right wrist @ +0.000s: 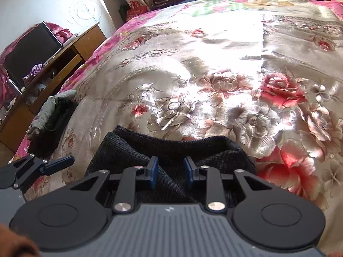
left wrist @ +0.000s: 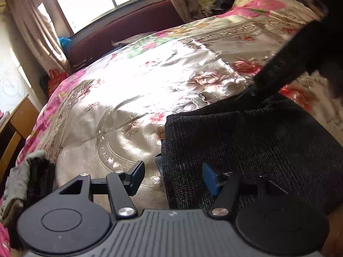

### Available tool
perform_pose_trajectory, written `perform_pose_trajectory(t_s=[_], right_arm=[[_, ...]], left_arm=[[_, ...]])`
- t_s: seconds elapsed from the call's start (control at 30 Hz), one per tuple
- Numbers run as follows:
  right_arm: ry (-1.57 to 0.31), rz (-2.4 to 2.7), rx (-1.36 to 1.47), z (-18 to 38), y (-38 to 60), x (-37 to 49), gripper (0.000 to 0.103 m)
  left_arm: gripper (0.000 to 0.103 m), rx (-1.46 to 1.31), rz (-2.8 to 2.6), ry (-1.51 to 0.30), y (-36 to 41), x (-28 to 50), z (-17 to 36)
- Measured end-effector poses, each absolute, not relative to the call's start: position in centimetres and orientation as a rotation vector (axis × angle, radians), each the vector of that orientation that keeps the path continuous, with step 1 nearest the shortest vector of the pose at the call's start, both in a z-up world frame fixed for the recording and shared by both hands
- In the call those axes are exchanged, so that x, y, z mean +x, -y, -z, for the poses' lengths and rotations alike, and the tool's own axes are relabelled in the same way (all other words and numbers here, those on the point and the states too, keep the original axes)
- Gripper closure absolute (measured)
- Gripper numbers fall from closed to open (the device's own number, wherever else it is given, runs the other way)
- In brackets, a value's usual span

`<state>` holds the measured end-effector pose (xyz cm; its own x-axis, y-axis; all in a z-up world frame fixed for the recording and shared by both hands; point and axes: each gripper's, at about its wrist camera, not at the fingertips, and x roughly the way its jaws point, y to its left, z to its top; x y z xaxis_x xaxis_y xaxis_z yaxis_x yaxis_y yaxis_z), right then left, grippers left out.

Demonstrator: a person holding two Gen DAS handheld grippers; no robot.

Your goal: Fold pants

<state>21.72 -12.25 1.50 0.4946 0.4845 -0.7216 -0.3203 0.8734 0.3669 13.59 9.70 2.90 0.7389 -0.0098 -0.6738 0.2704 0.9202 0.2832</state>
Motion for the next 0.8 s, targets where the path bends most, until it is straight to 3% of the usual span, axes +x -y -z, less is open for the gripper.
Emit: perform_pose_trajectory(t_s=[0.2,0.33,0.53,0.8], right_arm=[[-0.848,-0.422,0.220,-2.0,13.3,17.1,0.074],[-0.837,-0.365,0.187,-2.3,13.1,13.2,0.074],[-0.793,-0.300,0.180,-3.5,13.5,5.9,0.071],[-0.750,-0.263,0.110,-5.2,13.0,1.1,0.066]], left_arm=[[0.027,0.397,0.119,-0.624,-8.0,11.4,-2.5],[0.020,0.358,0.136,-0.611,-6.7,8.1,-2.8],[0.001,0.391,0.071,-0.537,-4.3,2.1,-4.4],[0.000,0.328,0.044,-0.520,-4.5,-1.0,-5.9]])
